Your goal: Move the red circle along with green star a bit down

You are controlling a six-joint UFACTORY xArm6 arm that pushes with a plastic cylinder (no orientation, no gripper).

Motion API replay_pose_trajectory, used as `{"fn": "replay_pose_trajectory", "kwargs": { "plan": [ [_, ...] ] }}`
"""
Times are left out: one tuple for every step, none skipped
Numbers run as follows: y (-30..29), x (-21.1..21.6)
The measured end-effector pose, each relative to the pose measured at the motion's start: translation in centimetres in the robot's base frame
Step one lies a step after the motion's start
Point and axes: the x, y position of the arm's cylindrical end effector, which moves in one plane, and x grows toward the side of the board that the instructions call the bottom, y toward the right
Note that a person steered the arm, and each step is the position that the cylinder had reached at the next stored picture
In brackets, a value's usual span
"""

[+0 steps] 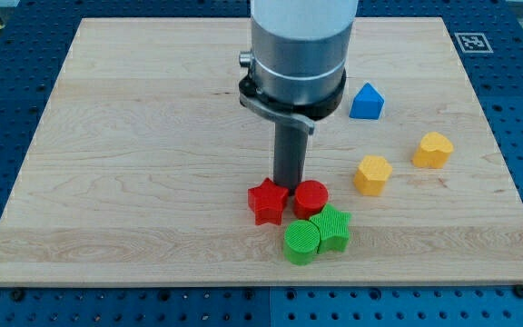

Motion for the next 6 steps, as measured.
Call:
{"fn": "replay_pose_trajectory", "kwargs": {
  "plan": [
    [0.0,0.8],
    [0.0,-0.5],
    [0.5,-1.0],
    [1.0,-0.6],
    [2.1,0.4],
    [3.4,1.0]
  ]
}}
